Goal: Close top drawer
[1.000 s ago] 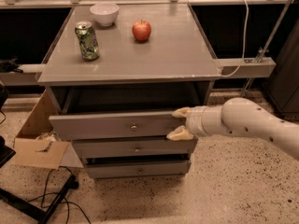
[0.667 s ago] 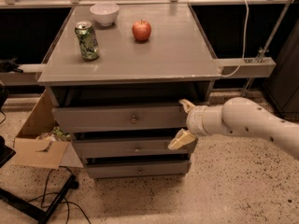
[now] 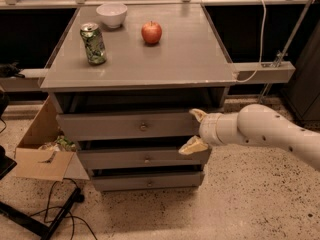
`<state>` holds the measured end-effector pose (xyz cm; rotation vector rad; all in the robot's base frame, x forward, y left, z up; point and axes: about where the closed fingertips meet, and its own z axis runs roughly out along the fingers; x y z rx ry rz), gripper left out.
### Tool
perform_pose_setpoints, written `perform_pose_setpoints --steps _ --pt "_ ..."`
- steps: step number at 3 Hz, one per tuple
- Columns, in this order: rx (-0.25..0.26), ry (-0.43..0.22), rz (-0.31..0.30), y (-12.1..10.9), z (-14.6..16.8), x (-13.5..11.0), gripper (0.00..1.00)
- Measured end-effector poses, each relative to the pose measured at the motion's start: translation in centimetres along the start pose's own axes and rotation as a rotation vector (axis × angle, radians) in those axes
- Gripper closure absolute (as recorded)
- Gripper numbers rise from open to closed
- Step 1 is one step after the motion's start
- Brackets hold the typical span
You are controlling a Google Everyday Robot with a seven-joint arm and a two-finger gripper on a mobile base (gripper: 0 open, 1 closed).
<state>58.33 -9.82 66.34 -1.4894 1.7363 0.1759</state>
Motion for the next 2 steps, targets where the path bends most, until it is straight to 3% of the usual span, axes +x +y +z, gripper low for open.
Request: perform_pose_setpoints --steps 1,2 --pt "0.010 0.029 -0.031 -0.3 -1.9 -0.7 0.49" --pt "-0.008 0.082 -0.093 -0.6 -6.1 -2.2 0.72"
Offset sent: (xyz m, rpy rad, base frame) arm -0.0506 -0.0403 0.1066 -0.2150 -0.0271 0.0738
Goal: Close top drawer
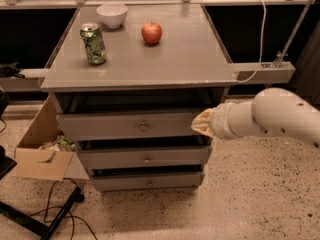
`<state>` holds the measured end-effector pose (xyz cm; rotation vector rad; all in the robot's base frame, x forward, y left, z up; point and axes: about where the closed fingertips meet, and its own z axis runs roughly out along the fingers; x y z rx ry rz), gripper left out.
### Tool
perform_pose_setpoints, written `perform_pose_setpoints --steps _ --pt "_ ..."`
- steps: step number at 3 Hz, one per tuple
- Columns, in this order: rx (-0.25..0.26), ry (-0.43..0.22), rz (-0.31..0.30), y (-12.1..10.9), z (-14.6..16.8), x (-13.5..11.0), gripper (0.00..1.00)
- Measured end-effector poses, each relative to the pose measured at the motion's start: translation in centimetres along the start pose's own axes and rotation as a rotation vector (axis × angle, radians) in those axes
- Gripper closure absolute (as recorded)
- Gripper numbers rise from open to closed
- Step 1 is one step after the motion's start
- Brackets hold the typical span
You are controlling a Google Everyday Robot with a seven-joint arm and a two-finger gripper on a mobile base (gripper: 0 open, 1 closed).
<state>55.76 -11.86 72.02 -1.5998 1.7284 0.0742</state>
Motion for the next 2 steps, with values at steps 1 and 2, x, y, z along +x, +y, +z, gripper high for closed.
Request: perform_pose_setpoints --steps 1,2 --pt "0.002 0.112 -0.079 -2.8 -7.2 -1.5 0.97" --pt "-0.048 0.208 -0.074 -1.9 -13.1 -0.4 0.74"
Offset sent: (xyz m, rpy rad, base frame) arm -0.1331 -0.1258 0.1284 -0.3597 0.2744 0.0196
